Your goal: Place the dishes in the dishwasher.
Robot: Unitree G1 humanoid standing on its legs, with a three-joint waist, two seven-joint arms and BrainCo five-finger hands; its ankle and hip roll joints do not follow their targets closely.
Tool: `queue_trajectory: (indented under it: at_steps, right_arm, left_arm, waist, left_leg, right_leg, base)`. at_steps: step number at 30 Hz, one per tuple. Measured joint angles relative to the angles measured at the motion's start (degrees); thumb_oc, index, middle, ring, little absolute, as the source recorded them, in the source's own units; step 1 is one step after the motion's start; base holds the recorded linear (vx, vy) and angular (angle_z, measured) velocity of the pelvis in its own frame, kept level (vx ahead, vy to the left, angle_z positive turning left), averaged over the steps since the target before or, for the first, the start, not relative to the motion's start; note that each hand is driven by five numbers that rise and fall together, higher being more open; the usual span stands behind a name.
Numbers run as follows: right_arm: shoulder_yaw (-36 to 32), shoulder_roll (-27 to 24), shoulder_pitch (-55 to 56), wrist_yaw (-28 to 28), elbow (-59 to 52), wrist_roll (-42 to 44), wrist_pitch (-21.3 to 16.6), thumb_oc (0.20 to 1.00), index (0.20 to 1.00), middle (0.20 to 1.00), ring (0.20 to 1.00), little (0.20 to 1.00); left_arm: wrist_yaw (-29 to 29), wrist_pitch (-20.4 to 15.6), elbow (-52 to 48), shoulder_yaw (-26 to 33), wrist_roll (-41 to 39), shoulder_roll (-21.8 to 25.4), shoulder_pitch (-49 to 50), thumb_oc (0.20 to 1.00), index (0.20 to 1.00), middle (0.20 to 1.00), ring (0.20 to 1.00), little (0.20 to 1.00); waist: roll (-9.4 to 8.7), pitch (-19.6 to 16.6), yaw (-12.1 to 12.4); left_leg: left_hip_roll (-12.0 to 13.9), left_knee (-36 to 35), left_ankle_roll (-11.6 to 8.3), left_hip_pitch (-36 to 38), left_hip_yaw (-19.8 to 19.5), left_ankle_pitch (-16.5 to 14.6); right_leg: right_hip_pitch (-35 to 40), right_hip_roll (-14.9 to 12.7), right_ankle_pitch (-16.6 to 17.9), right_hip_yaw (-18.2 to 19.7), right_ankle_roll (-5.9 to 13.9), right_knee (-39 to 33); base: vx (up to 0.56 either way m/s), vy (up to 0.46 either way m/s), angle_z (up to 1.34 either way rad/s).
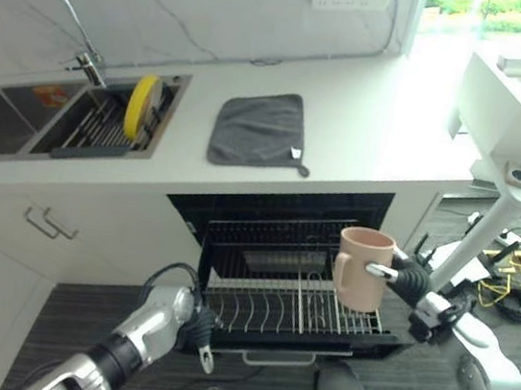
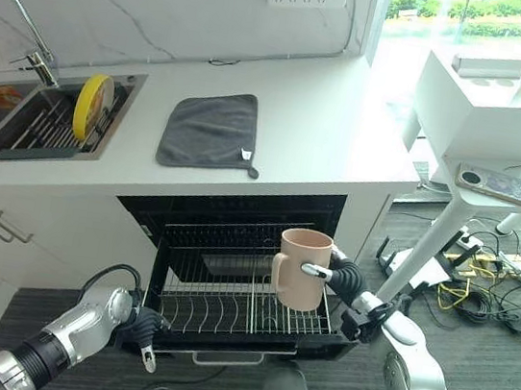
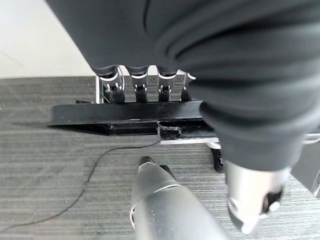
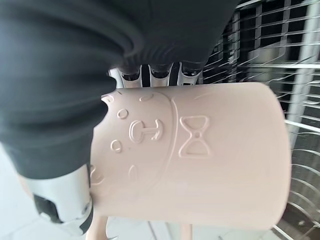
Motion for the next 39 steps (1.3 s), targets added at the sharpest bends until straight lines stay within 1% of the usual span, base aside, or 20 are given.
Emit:
queue_trajectory:
  at_steps: [4,7,9,10,12,14,15,16,17,18,19,20,21,23,24,28,30,32,35,39]
  right_arm:
    - [0.04,-0.41,1.49,-1.24,5.86,-4.06,1.24,0.2,0.2,0.2,0.2,0.2]
    - [0.24,-0.33,1.69,-2.63,8.81,-6.0,1.68,0.2,0.2,0.2,0.2,0.2]
    - [0.58,-0.15,1.67,-3.99,11.99,-7.24,2.3,0.2,0.2,0.2,0.2,0.2]
    - [0.62,-0.01,1.64,-4.54,13.06,-7.3,2.38,0.2,0.2,0.2,0.2,0.2]
    - [0.63,0.2,0.9,-5.39,15.95,-7.85,2.77,0.2,0.2,0.2,0.2,0.2]
    - [0.66,0.04,-0.84,-6.54,18.23,-8.99,4.6,0.2,0.2,0.2,0.2,0.2]
    - [0.76,-0.17,-1.26,-7.11,19.1,-9.4,4.95,0.2,0.2,0.2,0.2,0.2]
    - [1.13,-0.42,-1.56,-7.46,19.04,-9.39,4.87,0.2,0.2,0.2,0.2,0.2]
    - [1.87,-1.1,-1.05,-7.68,19.27,-9.48,5.47,0.2,0.2,0.2,0.2,0.2]
    - [2.18,-0.43,-1.34,-7.84,19.66,-9.5,5.95,0.2,0.2,0.2,0.2,0.2]
    - [2.3,0.74,-1.41,-7.77,19.8,-9.42,6.12,0.2,0.2,0.2,0.2,0.2]
    - [2.22,2.19,-1.23,-8.1,20.26,-9.33,6.13,0.2,0.2,0.2,0.2,0.2]
    - [1.61,2.56,-1.11,-8.58,20.75,-9.34,6.05,0.2,0.2,0.2,0.2,0.2]
    - [0.21,3.89,-1.1,-8.83,20.95,-9.31,5.58,0.2,0.2,0.2,0.2,0.2]
    - [0.3,4.26,-1.06,-9.06,19.62,-9.22,4.7,0.2,0.2,0.2,0.2,0.2]
    - [2.14,4.45,-1.03,-10.63,6.76,-5.8,2.16,0.2,0.2,0.2,0.2,0.2]
    - [2.18,4.51,-1.97,-11.31,3.01,-3.31,-0.25,0.2,0.2,0.2,0.2,0.2]
    - [1.72,4.29,-2.17,-11.65,3.21,-1.36,-1.98,0.2,0.2,0.2,0.2,0.2]
    - [-0.68,4.05,-2.32,-12.64,3.26,0.79,-5.2,0.2,0.2,0.2,0.2,0.2]
    - [-1.63,3.96,-3.27,-13.59,3.16,0.84,-8.04,0.2,0.2,0.2,0.2,0.2]
  left_arm:
    - [-0.02,-2.75,-0.93,1.98,-0.17,-0.06,1.92,1.0,1.0,1.0,1.0,1.0]
    - [-0.43,-4.05,-1.47,3.08,-0.19,-0.06,2.72,1.0,1.0,1.0,1.0,1.0]
    - [-0.97,-4.83,-2.55,3.8,-0.02,0.19,3.89,1.0,1.0,1.0,1.0,1.0]
    - [-3.1,-4.93,-3.55,4.04,0.22,0.68,4.69,1.0,1.0,1.0,1.0,1.0]
    - [-4.03,-5.86,-3.66,4.42,1.06,0.21,5.72,1.0,1.0,1.0,1.0,1.0]
    - [-4.53,-6.56,-3.66,4.26,1.95,0.18,5.81,1.0,1.0,1.0,1.0,1.0]
    - [-9.43,-6.69,-3.48,3.41,1.92,0.85,6.7,1.0,1.0,1.0,1.0,1.0]
    - [-13.99,-6.68,-3.23,1.51,1.97,2.23,13.02,1.0,1.0,1.0,1.0,1.0]
    - [-16.19,-6.82,-3.18,2.93,2.41,3.51,15.49,1.0,1.0,1.0,1.0,1.0]
    - [-17.55,-6.95,-1.21,2.24,2.43,4.13,17.22,1.0,1.0,1.0,1.0,1.0]
    - [-18.67,-7.34,-0.74,1.27,2.52,5.49,21.17,1.0,1.0,1.0,1.0,1.0]
    - [-19.35,-8.07,-0.24,0.67,2.52,7.05,25.89,1.0,1.0,1.0,1.0,1.0]
    - [-19.35,-8.67,1.81,0.71,2.52,6.4,28.06,1.0,1.0,1.0,1.0,1.0]
    - [-18.13,-9.6,2.41,0.8,2.49,5.39,31.2,1.0,1.0,1.0,1.0,1.0]
    - [-16.04,-9.88,2.13,0.75,1.42,4.94,31.18,1.0,1.0,1.0,1.0,1.0]
    - [-4.72,-9.37,-5.32,1.47,-6.54,6.53,23.63,1.0,1.0,1.0,1.0,1.0]
    - [0.78,-7.87,-10.89,4.65,-12.39,9.62,18.83,1.0,1.0,1.0,1.0,1.0]
    - [5.65,-7.42,-14.71,7.06,-19.55,10.68,15.97,1.0,1.0,1.0,1.0,1.0]
    - [12.11,-7.6,-17.81,8.2,-28.3,9.78,10.7,1.0,1.0,1.0,1.0,1.0]
    - [16.24,-7.41,-15.95,8.04,-32.35,7.52,7.49,1.0,1.0,1.0,1.0,1.0]
  waist:
    - [1.45,-0.89,0.51]
    - [1.76,-1.08,1.03]
    - [2.02,-1.38,1.95]
    - [2.31,-1.69,2.3]
    - [3.07,-2.27,2.64]
    - [3.3,-2.41,3.59]
    - [2.79,-2.56,4.48]
    - [3.15,-2.89,4.24]
    - [4.01,-3.51,4.4]
    - [4.11,-3.75,5.51]
    - [3.3,-3.89,6.36]
    - [0.96,-4.21,6.61]
    - [0.94,-3.73,7.42]
    - [1.21,-4.18,8.5]
    - [1.21,-4.28,8.8]
    - [0.67,-4.45,8.76]
    - [-0.49,-5.09,8.99]
    - [-2.13,-6.09,8.8]
    - [-3.96,-9.09,8.75]
    - [-4.02,-11.91,7.36]
  left_leg:
    - [-0.07,1.56,-0.49,-0.38,-2.9,0.32]
    - [-0.27,0.19,-0.52,0.72,-2.9,0.29]
    - [-0.4,-2.78,-0.71,3.45,-2.86,-0.84]
    - [-0.4,-3.05,-0.87,3.98,-3.01,-1.16]
    - [-0.34,-2.94,-1.52,4.67,-4.17,-0.25]
    - [-0.52,1.11,-2.6,4.11,-5.44,1.16]
    - [-1.04,4.71,-2.68,3.09,-6.39,3.21]
    - [-1.49,3.0,-2.47,3.03,-6.15,3.85]
    - [-1.16,-2.04,-1.19,3.98,-6.26,0.33]
    - [-1.51,-3.56,-0.23,4.37,-5.36,-0.25]
    - [-1.71,-4.05,-0.32,4.51,-4.39,-0.1]
    - [-2.94,-3.8,-0.23,5.15,-4.09,0.21]
    - [-2.67,-3.0,-0.34,5.43,-4.43,0.16]
    - [-3.05,-5.55,-0.54,6.56,-4.39,0.95]
    - [-3.74,-7.93,-0.05,6.51,-4.36,2.44]
    - [-5.76,-21.48,1.78,5.81,-4.39,12.81]
    - [-5.79,-27.63,1.62,5.66,-4.42,15.88]
    - [-5.77,-30.7,1.44,5.48,-4.52,17.4]
    - [-5.73,-34.44,1.4,5.37,-4.52,17.45]
    - [-5.54,-34.62,1.4,5.49,-4.45,17.46]
  right_leg:
    - [2.54,-0.07,0.31,-1.43,0.28,-2.22]
    - [3.68,-0.15,0.68,-1.5,0.57,-2.92]
    - [4.9,-0.21,0.69,-1.84,0.54,-2.38]
    - [5.34,-0.2,0.59,-1.93,0.44,-2.11]
    - [6.55,0.0,0.28,-2.83,0.18,-2.52]
    - [8.39,-0.18,0.05,-2.98,-0.07,-2.96]
    - [9.99,-1.14,0.06,-2.87,-0.07,-3.72]
    - [10.33,-1.46,-0.01,-2.96,0.23,-4.3]
    - [10.11,-1.2,0.48,-4.47,1.32,-5.15]
    - [9.79,-1.15,0.51,-3.91,1.37,-5.17]
    - [8.77,-1.19,-2.04,-2.63,-0.14,0.78]
    - [10.71,-2.04,-3.82,-2.59,-0.15,0.33]
    - [12.06,-1.91,-3.87,-2.71,1.14,-1.33]
    - [13.67,-1.82,-2.53,-3.06,1.69,-4.55]
    - [13.53,-1.88,-1.1,-3.13,2.17,-6.69]
    - [12.44,-1.87,8.39,-4.55,3.12,-19.1]
    - [12.83,-1.13,11.14,-5.27,3.11,-24.92]
    - [12.89,-0.88,12.47,-5.86,3.04,-27.34]
    - [12.44,-0.42,12.64,-5.83,3.23,-30.37]
    - [12.69,-0.03,12.89,-5.06,2.99,-30.82]
  base:
    - [0.13,-0.019,0.1]
    - [0.16,-0.022,0.05]
    - [0.2,-0.027,0.05]
    - [0.21,-0.017,0.12]
    - [0.23,-0.006,0.16]
    - [0.2,0.006,0.07]
    - [0.18,0.012,-0.01]
    - [0.24,0.013,0.29]
    - [0.26,0.009,0.28]
    - [0.25,0.004,0.21]
    - [0.19,0.0,-0.07]
    - [0.12,-0.002,-0.04]
    - [0.0,-0.007,0.13]
    - [-0.16,-0.025,0.06]
    - [-0.27,-0.039,-0.02]
    - [-0.37,-0.04,0.1]
    - [-0.28,-0.027,0.09]
    - [-0.28,-0.019,0.1]
    - [-0.14,0.004,0.1]
    - [-0.06,0.017,-0.06]
